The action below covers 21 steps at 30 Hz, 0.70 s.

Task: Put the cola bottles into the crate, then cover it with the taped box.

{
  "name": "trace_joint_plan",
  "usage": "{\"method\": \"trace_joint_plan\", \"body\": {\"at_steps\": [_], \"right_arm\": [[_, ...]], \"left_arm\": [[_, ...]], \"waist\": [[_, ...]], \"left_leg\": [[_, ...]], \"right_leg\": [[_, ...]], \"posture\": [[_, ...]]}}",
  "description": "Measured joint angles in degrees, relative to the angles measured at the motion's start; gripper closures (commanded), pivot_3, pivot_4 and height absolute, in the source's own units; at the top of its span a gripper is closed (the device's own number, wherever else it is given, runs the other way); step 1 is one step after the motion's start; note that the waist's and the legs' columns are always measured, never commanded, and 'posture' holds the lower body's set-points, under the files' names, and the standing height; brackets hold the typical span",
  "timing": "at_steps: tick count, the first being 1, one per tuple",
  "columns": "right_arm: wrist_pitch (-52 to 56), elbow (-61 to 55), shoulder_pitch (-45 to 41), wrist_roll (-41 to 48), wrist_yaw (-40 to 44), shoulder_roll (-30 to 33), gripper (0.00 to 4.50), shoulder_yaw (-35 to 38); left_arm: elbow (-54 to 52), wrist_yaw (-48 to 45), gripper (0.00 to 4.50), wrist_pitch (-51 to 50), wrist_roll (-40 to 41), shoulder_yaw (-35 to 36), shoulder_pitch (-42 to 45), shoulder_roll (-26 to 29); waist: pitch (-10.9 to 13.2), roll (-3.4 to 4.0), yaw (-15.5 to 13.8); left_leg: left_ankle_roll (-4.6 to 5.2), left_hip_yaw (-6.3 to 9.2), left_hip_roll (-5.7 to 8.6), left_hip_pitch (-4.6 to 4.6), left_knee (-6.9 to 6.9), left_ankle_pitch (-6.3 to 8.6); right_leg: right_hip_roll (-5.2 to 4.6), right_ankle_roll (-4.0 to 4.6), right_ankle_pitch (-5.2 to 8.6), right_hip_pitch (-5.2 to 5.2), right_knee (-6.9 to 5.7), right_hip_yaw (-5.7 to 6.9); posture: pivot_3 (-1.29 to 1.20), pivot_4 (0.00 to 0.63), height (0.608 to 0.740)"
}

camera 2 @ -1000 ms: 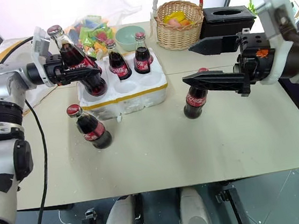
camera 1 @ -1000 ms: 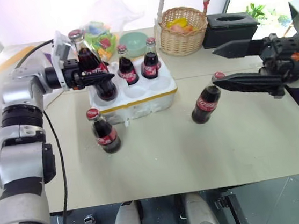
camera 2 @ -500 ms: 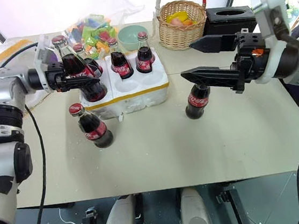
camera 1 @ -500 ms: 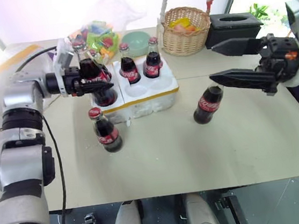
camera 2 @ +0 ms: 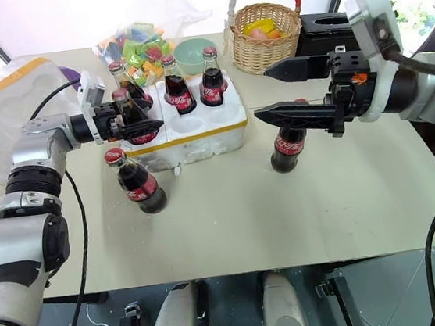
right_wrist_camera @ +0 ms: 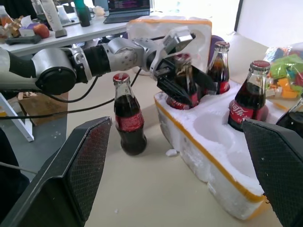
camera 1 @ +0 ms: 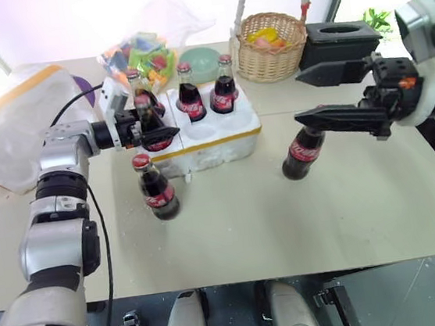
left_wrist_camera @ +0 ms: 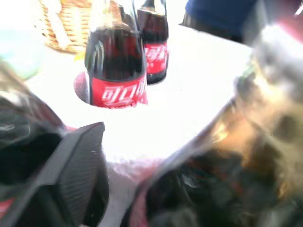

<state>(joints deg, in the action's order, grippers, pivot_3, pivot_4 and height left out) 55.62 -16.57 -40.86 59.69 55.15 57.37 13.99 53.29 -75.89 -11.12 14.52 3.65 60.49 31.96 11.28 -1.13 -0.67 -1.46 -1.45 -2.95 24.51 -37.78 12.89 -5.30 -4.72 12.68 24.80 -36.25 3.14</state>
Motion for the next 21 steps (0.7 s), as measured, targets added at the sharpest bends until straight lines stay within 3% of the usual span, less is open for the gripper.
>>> {"method": "trace_joint_plan", "body": {"at_steps": [6, 11, 15, 19, 21], "right_arm": [[-1.42, -0.05, -0.12, -2.27, 2.54, 0.08, 0.0, -1.52], [-2.42, -2.93, -0.68, -4.86, 1.75, -1.19, 0.0, -5.71], [-2.38, -5.19, -1.85, -5.61, -1.86, -5.14, 0.0, -8.61], [-3.08, -9.09, 0.08, -10.64, -7.46, -11.98, 0.0, -16.08], [-3.09, -9.45, 1.4, -12.61, -9.92, -15.58, 0.0, -20.01]], "left_arm": [[-11.06, -1.92, 0.04, -7.72, 4.26, 2.51, -3.84, 4.46], [-26.03, -5.56, 0.04, -18.88, 11.25, 6.04, -6.87, 13.77], [-34.0, -8.71, 0.04, -26.03, 15.07, 6.99, -10.14, 21.76], [-43.19, -15.28, 0.04, -29.21, 18.97, 10.14, -21.97, 33.61], [-45.53, -16.09, 0.04, -29.61, 19.95, 11.25, -25.99, 34.77]], "waist": [[0.01, 0.0, 0.13], [0.0, 0.04, 0.47], [0.01, 0.04, 0.76], [-0.01, 0.02, 1.45], [0.02, 0.07, 1.17]], "left_leg": [[0.03, 0.0, -0.03, 0.01, 0.02, 0.02], [0.02, 0.0, -0.05, -0.01, 0.05, 0.03], [0.02, 0.01, -0.07, 0.0, 0.05, 0.03], [0.0, -0.03, -0.08, -0.06, 0.32, 0.02], [-0.03, -0.01, -0.07, -0.05, 0.39, -0.01]], "right_leg": [[0.04, -0.01, 0.0, 0.03, 0.0, 0.0], [0.04, 0.0, 0.01, 0.03, 0.0, -0.01], [0.05, 0.02, 0.02, 0.04, 0.0, -0.01], [0.04, 0.23, 0.14, 0.12, 0.08, -0.02], [0.05, 0.25, 0.15, 0.18, 0.03, -0.01]], "posture": [[0.0, 0.15, 0.74], [0.0, 0.15, 0.74], [0.0, 0.15, 0.74], [0.0, 0.15, 0.74], [0.0, 0.15, 0.74]]}}
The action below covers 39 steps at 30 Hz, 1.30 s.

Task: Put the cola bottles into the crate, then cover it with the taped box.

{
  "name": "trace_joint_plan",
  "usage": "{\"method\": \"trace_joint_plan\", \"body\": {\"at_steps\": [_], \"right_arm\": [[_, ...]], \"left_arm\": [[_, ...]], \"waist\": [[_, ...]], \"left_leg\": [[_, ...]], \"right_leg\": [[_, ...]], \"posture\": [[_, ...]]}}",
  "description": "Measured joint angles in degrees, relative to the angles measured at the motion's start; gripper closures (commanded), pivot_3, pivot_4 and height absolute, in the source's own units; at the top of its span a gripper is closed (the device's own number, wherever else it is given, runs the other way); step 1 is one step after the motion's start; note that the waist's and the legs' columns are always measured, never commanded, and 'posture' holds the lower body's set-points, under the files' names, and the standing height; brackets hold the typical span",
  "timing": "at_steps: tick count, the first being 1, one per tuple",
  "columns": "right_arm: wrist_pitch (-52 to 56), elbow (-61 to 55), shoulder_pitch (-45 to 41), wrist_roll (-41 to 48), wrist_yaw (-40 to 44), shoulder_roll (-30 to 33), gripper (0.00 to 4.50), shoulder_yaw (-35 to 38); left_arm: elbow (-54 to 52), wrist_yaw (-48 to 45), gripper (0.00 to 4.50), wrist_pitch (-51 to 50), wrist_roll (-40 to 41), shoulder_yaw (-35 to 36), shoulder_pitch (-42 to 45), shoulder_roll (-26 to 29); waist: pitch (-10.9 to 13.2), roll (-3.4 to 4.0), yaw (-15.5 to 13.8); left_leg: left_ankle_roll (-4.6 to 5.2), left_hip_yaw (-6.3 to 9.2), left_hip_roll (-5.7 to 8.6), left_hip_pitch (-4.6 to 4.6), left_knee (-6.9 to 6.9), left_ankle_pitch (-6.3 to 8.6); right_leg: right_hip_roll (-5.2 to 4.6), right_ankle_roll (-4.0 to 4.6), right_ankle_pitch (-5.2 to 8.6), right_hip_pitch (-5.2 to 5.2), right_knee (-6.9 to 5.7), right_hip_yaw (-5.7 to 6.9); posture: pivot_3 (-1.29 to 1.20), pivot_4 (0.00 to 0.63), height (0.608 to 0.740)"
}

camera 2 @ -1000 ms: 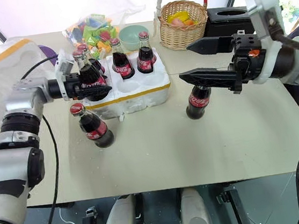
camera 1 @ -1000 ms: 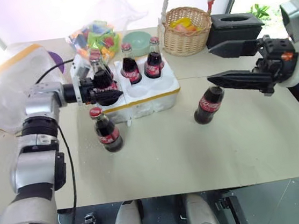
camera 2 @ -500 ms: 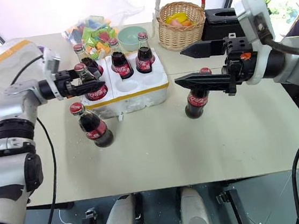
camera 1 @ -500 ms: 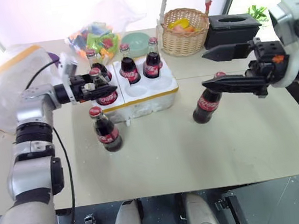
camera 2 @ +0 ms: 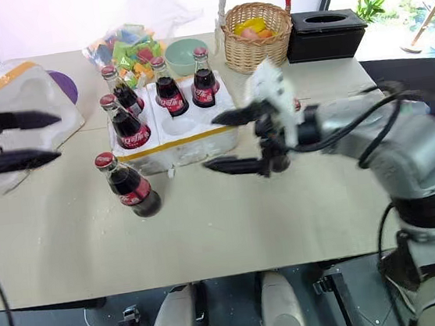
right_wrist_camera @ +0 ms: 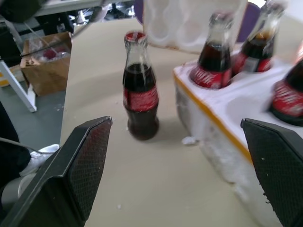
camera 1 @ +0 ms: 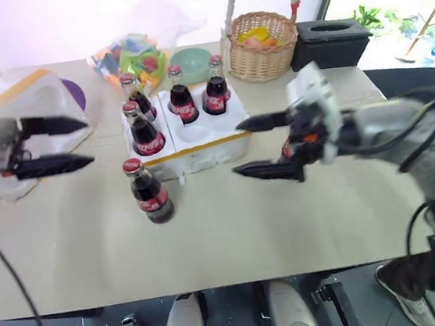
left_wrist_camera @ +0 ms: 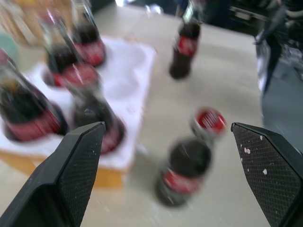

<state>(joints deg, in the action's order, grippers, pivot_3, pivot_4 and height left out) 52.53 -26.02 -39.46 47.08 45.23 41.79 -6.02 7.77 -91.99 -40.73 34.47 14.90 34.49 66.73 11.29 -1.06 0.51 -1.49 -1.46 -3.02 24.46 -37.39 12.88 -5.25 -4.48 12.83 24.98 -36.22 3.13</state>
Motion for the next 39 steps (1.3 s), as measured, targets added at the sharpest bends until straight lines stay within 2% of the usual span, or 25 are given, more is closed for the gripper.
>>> {"method": "trace_joint_plan", "body": {"at_steps": [7, 10, 13, 17, 22, 32, 35, 37, 38, 39], "right_arm": [[-4.1, 2.47, 1.95, -7.83, -3.18, -11.31, 0.0, -9.74], [-7.18, 6.66, 2.7, -11.92, -2.16, -14.73, 0.0, -14.42], [-10.2, 10.62, 2.64, -14.98, -1.15, -18.05, 0.0, -16.02], [-14.5, 18.89, 2.16, -19.58, -1.03, -25.63, 0.0, -19.45], [-18.28, 26.57, -0.54, -23.17, -0.82, -30.8, 0.0, -19.31], [-19.54, 33.29, -3.76, -24.78, 0.04, -39.3, 0.0, -18.39], [-20.46, 35.38, -3.82, -26.1, 0.07, -41.23, 0.93, -18.46], [-21.82, 35.74, -4.16, -27.3, -0.25, -41.41, 1.83, -17.86], [-21.61, 35.74, -4.73, -27.47, -0.1, -41.2, 2.06, -17.2], [-21.3, 35.48, -4.64, -27.49, 0.04, -41.06, 2.06, -16.8]], "left_arm": [[-4.73, -0.13, 0.04, 0.57, 1.17, 4.02, -9.78, 1.41], [-5.47, -0.06, 0.04, 1.47, 1.2, 4.22, -10.88, 1.47], [-5.59, 0.12, 0.04, 1.77, 1.2, 4.22, -11.61, 1.48], [-5.57, 0.16, 0.04, 2.48, 1.19, 4.22, -11.95, 1.77], [-5.32, 0.2, 0.04, 3.02, 1.17, 4.22, -12.23, 2.68], [-3.88, 0.98, 0.04, 4.08, 1.15, 3.9, -11.06, 2.84], [-3.69, 1.54, 0.0, 4.04, 1.11, 3.31, -9.59, 2.84], [-3.72, 2.19, 0.0, 3.94, 1.12, 2.79, -8.92, 2.84], [-3.83, 2.45, 0.0, 3.75, 1.18, 2.42, -8.78, 2.82], [-3.95, 2.84, 0.0, 3.39, 1.25, 2.03, -8.48, 2.75]], "waist": [[-0.04, -0.08, 0.2], [-0.03, -0.06, 0.13], [-0.04, -0.09, 0.19], [-0.04, -0.07, 0.33], [-0.04, -0.07, 0.2], [-0.03, -0.07, 0.43], [-0.03, -0.07, 0.26], [-0.03, -0.07, 0.29], [-0.04, -0.08, 0.34], [-0.05, -0.1, 0.38]], "left_leg": [[0.0, -0.02, -0.01, 0.01, -0.01, 0.0], [0.0, -0.01, -0.01, 0.02, 0.01, -0.01], [0.0, -0.01, -0.01, 0.01, 0.01, 0.0], [0.0, 0.0, -0.09, 0.0, 0.06, -0.01], [-0.01, 0.0, -0.11, 0.0, 0.12, -0.01], [-0.02, -0.01, -0.17, 0.0, 0.17, -0.01], [-0.02, 0.0, -0.17, 0.01, 0.18, -0.01], [-0.03, -0.02, -0.17, 0.0, 0.17, -0.01], [-0.03, -0.02, -0.17, 0.0, 0.18, -0.01], [-0.03, -0.01, -0.18, 0.0, 0.18, -0.01]], "right_leg": [[0.04, 0.0, 0.0, 0.0, 0.02, -0.01], [0.06, -0.01, -0.01, 0.01, 0.0, -0.01], [0.06, -0.03, -0.02, 0.0, 0.01, -0.01], [0.16, -0.04, -0.03, 0.04, -0.01, -0.02], [0.18, -0.15, -0.09, 0.06, -0.01, -0.02], [0.24, -0.14, -0.1, 0.1, -0.01, -0.02], [0.24, -0.14, -0.1, 0.1, -0.01, -0.02], [0.23, -0.14, -0.1, 0.09, -0.01, -0.03], [0.23, -0.14, -0.1, 0.09, 0.0, -0.03], [0.24, -0.14, -0.1, 0.09, 0.0, -0.03]], "posture": [[0.0, 0.15, 0.74], [0.0, 0.15, 0.74], [0.0, 0.15, 0.74], [0.0, 0.15, 0.74], [0.0, 0.15, 0.74], [0.0, 0.15, 0.74], [0.0, 0.15, 0.74], [0.0, 0.15, 0.74], [0.0, 0.15, 0.74], [0.0, 0.15, 0.74]]}}
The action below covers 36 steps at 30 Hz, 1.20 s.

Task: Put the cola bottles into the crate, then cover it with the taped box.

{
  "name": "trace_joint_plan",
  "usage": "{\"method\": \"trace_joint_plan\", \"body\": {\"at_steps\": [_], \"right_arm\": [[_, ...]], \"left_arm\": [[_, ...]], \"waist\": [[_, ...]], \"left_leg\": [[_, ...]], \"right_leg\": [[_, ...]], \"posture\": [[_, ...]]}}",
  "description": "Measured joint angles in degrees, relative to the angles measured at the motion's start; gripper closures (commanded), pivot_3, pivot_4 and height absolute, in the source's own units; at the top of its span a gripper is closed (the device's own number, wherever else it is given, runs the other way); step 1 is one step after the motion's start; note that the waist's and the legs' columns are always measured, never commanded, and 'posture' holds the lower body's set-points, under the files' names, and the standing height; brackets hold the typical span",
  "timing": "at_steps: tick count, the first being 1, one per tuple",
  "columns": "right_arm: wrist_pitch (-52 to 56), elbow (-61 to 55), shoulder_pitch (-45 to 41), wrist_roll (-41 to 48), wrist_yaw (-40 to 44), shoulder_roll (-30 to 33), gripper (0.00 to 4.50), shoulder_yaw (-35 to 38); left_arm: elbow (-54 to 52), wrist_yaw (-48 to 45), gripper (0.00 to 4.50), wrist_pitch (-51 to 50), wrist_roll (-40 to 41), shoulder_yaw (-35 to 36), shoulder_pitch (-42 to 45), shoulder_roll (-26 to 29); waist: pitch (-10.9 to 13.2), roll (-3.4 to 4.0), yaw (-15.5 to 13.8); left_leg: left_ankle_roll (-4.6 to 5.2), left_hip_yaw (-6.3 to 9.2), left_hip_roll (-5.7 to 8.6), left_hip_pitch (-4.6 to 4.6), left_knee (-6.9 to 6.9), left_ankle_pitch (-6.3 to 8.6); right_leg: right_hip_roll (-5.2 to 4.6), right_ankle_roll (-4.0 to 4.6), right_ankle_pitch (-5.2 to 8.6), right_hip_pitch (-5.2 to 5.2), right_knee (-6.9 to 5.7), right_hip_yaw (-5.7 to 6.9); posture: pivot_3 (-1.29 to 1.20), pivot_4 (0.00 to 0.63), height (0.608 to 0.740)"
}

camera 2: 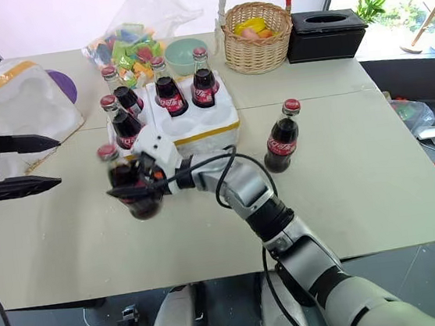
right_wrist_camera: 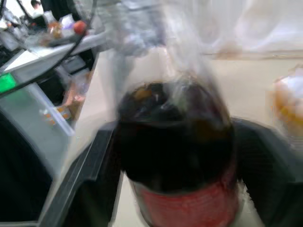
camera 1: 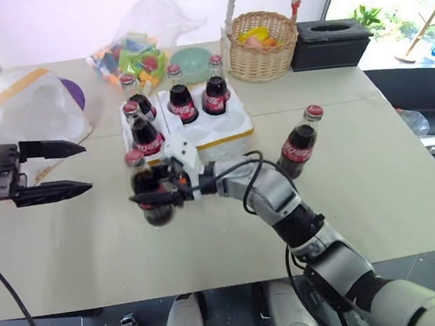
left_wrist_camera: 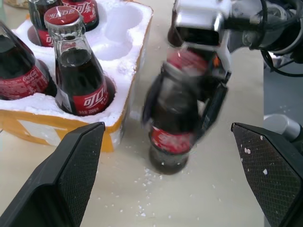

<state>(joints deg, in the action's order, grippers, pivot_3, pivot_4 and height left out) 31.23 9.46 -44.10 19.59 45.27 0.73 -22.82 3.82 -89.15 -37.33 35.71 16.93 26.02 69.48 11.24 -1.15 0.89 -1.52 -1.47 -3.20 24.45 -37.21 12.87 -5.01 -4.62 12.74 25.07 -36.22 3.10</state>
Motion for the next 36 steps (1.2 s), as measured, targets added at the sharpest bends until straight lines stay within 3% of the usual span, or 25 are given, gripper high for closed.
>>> {"method": "trace_joint_plan", "body": {"at_steps": [5, 8, 15, 19, 23, 36], "right_arm": [[7.75, -6.66, 0.84, 2.94, 0.69, 3.64, 2.06, 1.98], [15.36, -13.1, 0.13, 8.13, 0.31, 8.23, 2.06, 8.4], [21.16, -12.04, -14.73, 13.53, -3.09, 14.63, 2.06, 21.89], [15.19, -1.81, -19.98, 9.81, -4.14, 14.94, 2.06, 22.16], [10.82, 6.85, -19.47, 5.52, -4.54, 13.53, 2.06, 20.37], [1.01, 13.74, -16.49, -1.04, -3.59, 7.76, 2.06, 16.25]], "left_arm": [[-2.58, 1.34, 0.0, -2.1, 1.54, -0.44, 0.83, -0.25], [-3.69, 2.38, 0.0, -3.34, 2.59, -0.59, 1.12, -1.18], [-6.0, 4.76, 0.0, -4.72, 4.88, -1.18, 2.17, -3.88], [-6.43, 6.28, 0.0, -4.69, 5.08, -1.9, 2.22, -6.12], [-7.32, 8.31, 0.0, -4.72, 5.85, -2.0, 2.22, -8.0], [-8.66, 12.02, 0.0, -4.85, 7.49, -2.15, 3.09, -10.11]], "waist": [[0.02, 0.02, -0.24], [0.02, 0.0, -0.28], [0.05, 0.04, 0.23], [0.05, 0.04, 0.14], [0.05, 0.04, 0.13], [0.05, 0.04, 0.05]], "left_leg": [[-0.01, 0.0, -0.01, 0.09, 0.04, 0.0], [-0.02, -0.01, 0.0, 0.12, -0.03, -0.01], [-0.06, -0.04, -0.3, 0.04, 0.08, -0.03], [-0.05, -0.04, -0.38, 0.03, 0.17, -0.04], [-0.06, -0.09, -0.37, 0.09, 0.15, -0.04], [-0.06, -0.09, -0.41, 0.1, 0.15, -0.04]], "right_leg": [[0.0, 0.01, 0.0, 0.08, -0.01, 0.0], [-0.01, 0.01, -0.02, 0.07, 0.0, 0.0], [0.32, 0.2, -0.02, 0.17, -0.02, -0.01], [0.44, 0.31, 0.0, 0.23, -0.06, -0.01], [0.4, 0.32, -0.01, 0.26, -0.04, -0.03], [0.44, 0.34, -0.03, 0.27, -0.04, -0.05]], "posture": [[0.0, 0.15, 0.74], [0.0, 0.15, 0.74], [0.0, 0.15, 0.74], [0.0, 0.15, 0.74], [0.0, 0.15, 0.74], [0.0, 0.15, 0.74]]}}
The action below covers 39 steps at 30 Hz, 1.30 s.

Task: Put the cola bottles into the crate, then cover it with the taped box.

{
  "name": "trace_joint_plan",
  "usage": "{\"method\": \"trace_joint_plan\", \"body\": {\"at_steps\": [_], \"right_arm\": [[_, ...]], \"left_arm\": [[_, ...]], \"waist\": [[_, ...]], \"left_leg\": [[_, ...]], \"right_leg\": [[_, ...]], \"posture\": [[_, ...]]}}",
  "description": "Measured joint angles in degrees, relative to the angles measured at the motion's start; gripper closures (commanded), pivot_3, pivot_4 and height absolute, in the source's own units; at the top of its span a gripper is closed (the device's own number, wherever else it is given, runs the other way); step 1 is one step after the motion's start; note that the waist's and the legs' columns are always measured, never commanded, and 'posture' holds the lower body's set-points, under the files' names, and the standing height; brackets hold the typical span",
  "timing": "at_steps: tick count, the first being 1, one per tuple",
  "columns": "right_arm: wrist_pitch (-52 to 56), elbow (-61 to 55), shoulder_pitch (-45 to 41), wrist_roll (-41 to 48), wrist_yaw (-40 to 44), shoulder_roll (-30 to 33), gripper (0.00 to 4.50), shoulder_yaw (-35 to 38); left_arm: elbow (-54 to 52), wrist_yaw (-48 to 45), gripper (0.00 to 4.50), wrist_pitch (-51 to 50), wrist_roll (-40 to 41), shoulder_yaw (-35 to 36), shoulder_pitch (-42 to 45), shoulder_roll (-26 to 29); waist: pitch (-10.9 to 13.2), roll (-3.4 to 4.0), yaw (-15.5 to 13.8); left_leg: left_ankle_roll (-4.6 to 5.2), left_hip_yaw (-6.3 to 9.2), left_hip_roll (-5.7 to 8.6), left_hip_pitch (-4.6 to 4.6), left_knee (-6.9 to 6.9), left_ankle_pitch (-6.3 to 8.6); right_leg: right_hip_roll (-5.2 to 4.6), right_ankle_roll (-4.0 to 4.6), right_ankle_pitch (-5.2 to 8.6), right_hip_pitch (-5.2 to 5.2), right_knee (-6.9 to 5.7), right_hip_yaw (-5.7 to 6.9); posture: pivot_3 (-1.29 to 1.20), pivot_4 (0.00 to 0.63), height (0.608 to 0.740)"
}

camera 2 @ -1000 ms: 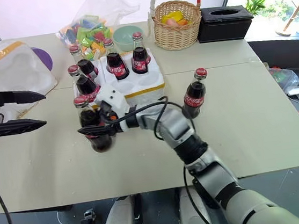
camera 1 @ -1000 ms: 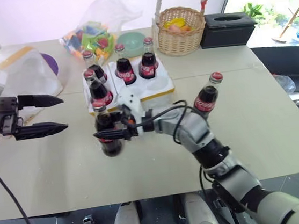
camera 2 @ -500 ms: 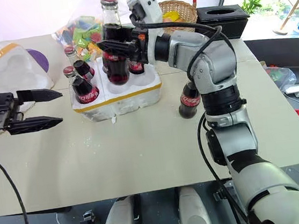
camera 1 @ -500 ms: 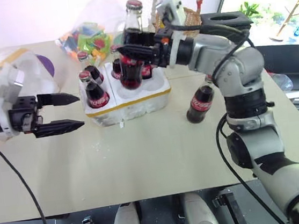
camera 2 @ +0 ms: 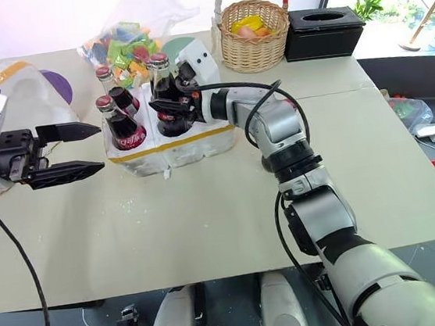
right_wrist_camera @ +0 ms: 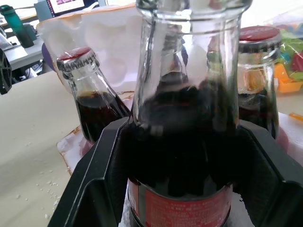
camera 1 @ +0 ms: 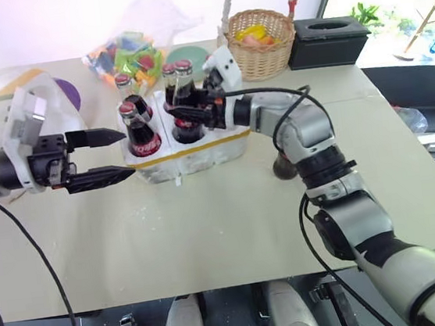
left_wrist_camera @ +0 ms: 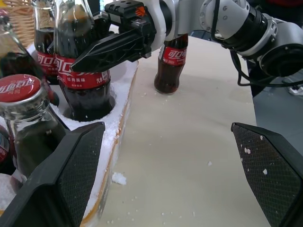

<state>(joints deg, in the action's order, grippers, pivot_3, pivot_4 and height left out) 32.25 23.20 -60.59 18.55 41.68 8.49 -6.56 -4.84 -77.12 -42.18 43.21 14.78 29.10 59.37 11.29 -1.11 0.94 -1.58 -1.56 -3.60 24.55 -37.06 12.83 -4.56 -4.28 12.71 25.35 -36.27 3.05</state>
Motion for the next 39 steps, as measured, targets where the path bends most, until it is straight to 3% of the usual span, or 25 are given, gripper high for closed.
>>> {"method": "trace_joint_plan", "body": {"at_steps": [1, 5, 6, 12, 18, 23, 26, 32, 39], "right_arm": [[-0.95, 0.32, 0.0, -0.94, 0.14, 0.02, 2.06, -0.64], [-4.84, 4.39, 1.04, -8.37, -1.28, 0.52, 0.18, -6.49], [-5.72, 4.71, 1.87, -8.86, -1.45, 0.57, 0.06, -6.47], [2.05, -8.8, 6.08, -4.76, -0.39, 3.66, 0.06, -2.99], [28.6, -42.23, 12.18, 14.74, -1.43, 14.77, 0.06, 13.02], [43.7, -57.8, 25.04, 27.05, -3.94, 22.62, 0.06, 23.4], [48.46, -62.38, 32.03, 32.07, -6.26, 24.27, 0.06, 29.64], [47.85, -65.26, 45.98, 29.95, -13.19, 26.52, 0.06, 36.67], [37.87, -61.53, 52.72, 23.23, -18.29, 24.27, 0.06, 33.51]], "left_arm": [[0.01, -0.01, 0.0, 0.02, 0.01, -0.02, 0.0, -0.04], [0.03, 0.01, 0.0, 0.2, 0.13, -0.24, 0.39, -1.18], [0.08, 0.0, 0.0, 0.2, 0.14, -0.4, 0.38, -1.29], [0.35, -0.03, 0.0, 0.26, 0.42, -1.56, 1.56, -3.59], [1.99, -0.76, 0.0, 0.38, 0.73, -4.39, 3.88, -6.12], [3.97, -2.45, 0.0, 1.29, -0.02, -7.32, 7.24, -8.29], [5.4, -3.03, 0.0, 1.67, -0.64, -8.44, 8.84, -8.94], [8.87, -5.08, 0.0, 2.9, -2.37, -10.05, 11.01, -9.94], [9.12, -6.18, 0.0, 3.13, -2.74, -10.8, 11.81, -10.19]], "waist": [[0.0, 0.0, 0.12], [0.0, 0.0, 0.12], [0.0, 0.0, -0.04], [0.0, 0.0, -0.49], [-0.03, -0.04, -0.58], [-0.03, -0.05, -0.5], [-0.03, -0.05, -0.3], [-0.06, -0.06, -0.53], [-0.06, -0.06, -0.32]], "left_leg": [[0.0, 0.0, 0.0, -0.01, 0.0, 0.0], [0.0, 0.0, 0.0, -0.05, 0.0, 0.0], [0.0, 0.0, 0.0, -0.03, -0.02, 0.0], [-0.01, 0.01, 0.0, -0.03, -0.07, 0.0], [0.0, 0.02, -0.01, -0.13, -0.05, 0.0], [0.0, 0.02, 0.0, -0.15, -0.09, 0.0], [0.0, 0.0, -0.01, -0.16, -0.1, 0.0], [0.0, 0.0, 0.02, -0.15, -0.14, 0.0], [0.01, 0.01, 0.01, -0.16, -0.14, 0.0]], "right_leg": [[0.01, 0.0, 0.0, 0.0, 0.0, 0.0], [0.01, 0.01, 0.0, -0.01, -0.03, 0.0], [0.0, 0.01, 0.0, -0.01, -0.03, 0.0], [-0.01, 0.01, -0.01, -0.06, -0.02, 0.0], [0.0, 0.02, -0.01, -0.14, -0.02, 0.03], [-0.01, 0.03, 0.0, -0.2, 0.03, 0.01], [0.0, 0.06, -0.02, -0.19, 0.03, -0.03], [-0.02, 0.07, -0.02, -0.2, 0.05, -0.05], [0.01, 0.22, 0.06, -0.2, 0.06, -0.07]], "posture": [[0.0, 0.15, 0.74], [0.0, 0.15, 0.74], [0.0, 0.15, 0.74], [0.0, 0.15, 0.74], [0.0, 0.15, 0.74], [0.0, 0.15, 0.74], [0.0, 0.15, 0.74], [0.0, 0.15, 0.74], [0.0, 0.15, 0.74]]}}
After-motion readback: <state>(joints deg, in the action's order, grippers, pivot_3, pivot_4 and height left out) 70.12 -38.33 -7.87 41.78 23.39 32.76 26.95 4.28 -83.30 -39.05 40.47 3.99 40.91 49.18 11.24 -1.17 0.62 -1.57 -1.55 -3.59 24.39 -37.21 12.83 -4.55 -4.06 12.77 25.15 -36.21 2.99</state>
